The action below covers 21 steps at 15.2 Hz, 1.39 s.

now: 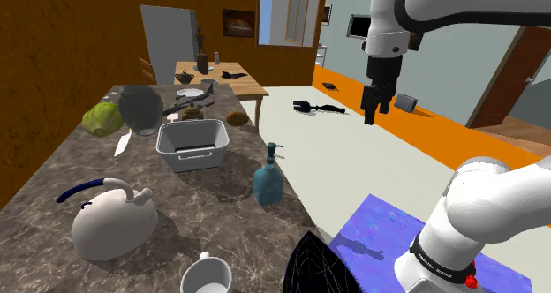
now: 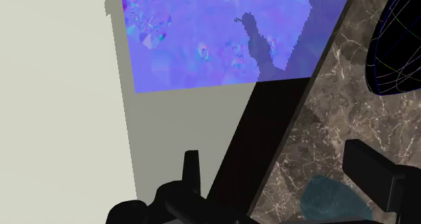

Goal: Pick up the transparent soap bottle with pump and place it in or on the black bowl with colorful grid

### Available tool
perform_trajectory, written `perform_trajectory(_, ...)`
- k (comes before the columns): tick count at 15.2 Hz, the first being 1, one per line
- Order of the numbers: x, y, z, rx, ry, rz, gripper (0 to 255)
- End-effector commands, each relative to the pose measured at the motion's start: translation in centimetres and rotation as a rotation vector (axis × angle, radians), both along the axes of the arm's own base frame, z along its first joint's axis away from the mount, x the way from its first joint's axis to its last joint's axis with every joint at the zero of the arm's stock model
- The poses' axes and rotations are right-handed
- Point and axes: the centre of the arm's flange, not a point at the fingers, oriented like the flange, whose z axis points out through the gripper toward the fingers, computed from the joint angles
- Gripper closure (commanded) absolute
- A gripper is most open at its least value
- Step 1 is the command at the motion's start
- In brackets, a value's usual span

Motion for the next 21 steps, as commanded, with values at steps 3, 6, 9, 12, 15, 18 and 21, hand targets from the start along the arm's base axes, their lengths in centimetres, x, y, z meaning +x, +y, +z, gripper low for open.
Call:
perform_trajectory(3,1.9,1.4,-1.1,0.0,-0.005,-0.008,0)
perform_trajectory(6,4.8,3.4,-2.7,0.001,-0.011,-0.02,0)
perform_trajectory(9,7.7,5.4,-4.3,0.001,-0.018,-0.032,0)
perform_trajectory(12,10.6,7.4,-5.8,0.002,-0.025,-0.044,0)
perform_trajectory(15,13.6,9.3,-7.4,0.002,-0.032,-0.057,0)
perform_trajectory(18,16.6,11.2,-8.9,0.002,-0.039,-0.069,0)
perform_trajectory(21,19.6,13.1,-10.4,0.003,-0.046,-0.081,0)
